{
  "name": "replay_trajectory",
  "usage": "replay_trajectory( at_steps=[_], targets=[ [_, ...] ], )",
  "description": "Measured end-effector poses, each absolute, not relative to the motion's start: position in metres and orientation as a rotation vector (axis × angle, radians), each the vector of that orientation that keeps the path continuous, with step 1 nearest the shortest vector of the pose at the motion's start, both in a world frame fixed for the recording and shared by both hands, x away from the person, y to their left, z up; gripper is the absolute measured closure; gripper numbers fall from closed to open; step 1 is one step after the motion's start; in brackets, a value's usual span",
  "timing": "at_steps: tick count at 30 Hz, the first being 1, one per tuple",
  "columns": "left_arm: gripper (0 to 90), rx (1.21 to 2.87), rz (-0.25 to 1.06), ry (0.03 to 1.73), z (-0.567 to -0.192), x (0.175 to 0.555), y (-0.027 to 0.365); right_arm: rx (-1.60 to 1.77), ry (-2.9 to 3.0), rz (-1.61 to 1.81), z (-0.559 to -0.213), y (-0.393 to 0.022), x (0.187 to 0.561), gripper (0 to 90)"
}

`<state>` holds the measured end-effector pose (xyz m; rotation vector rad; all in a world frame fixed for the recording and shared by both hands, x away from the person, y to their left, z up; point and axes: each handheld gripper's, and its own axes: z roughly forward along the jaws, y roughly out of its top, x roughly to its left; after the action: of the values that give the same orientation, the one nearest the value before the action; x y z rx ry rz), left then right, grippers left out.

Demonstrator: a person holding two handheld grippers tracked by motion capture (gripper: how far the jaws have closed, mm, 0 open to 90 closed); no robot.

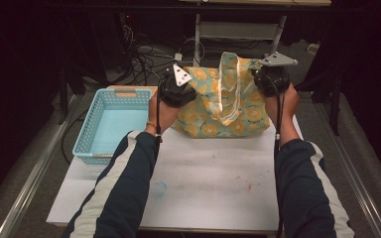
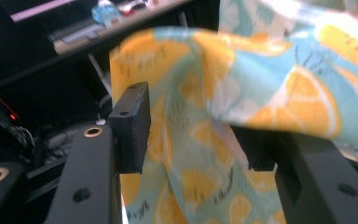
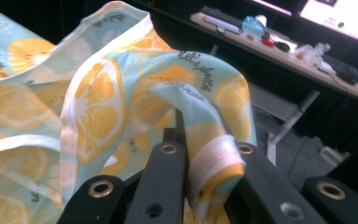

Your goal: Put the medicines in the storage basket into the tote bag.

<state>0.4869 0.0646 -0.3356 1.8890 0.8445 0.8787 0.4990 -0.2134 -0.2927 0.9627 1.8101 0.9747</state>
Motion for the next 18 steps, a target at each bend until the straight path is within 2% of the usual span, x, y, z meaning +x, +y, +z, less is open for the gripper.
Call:
replay_trajectory(
  at_steps=[7, 12, 13, 14, 15, 17, 18],
  targets=[
    [45.4, 1.969, 0.809, 0.914, -0.357, 0.495, 0.070, 1.025, 1.823, 0.889, -0.308, -0.224, 0.513, 89.1],
    [47.5, 2.018, 0.794, 0.855, -0.365, 0.491, 0.066, 1.058, 1.807, 0.856, -0.313, -0.232, 0.520, 89.1],
    [50.4, 2.030, 0.791, 0.834, -0.367, 0.490, 0.065, 1.048, 1.804, 0.843, -0.312, -0.233, 0.520, 89.3],
    [59.6, 2.045, 0.791, 0.818, -0.368, 0.490, 0.065, 1.042, 1.796, 0.837, -0.310, -0.234, 0.520, 89.3],
    [63.8, 2.060, 0.795, 0.813, -0.369, 0.490, 0.064, 1.040, 1.794, 0.840, -0.308, -0.235, 0.520, 89.4],
    [82.6, 2.073, 0.798, 0.804, -0.370, 0.490, 0.064, 1.040, 1.778, 0.852, -0.298, -0.237, 0.519, 89.4],
    [86.0, 2.073, 0.802, 0.802, -0.370, 0.490, 0.064, 1.025, 1.765, 0.849, -0.294, -0.237, 0.517, 89.4]
  ],
)
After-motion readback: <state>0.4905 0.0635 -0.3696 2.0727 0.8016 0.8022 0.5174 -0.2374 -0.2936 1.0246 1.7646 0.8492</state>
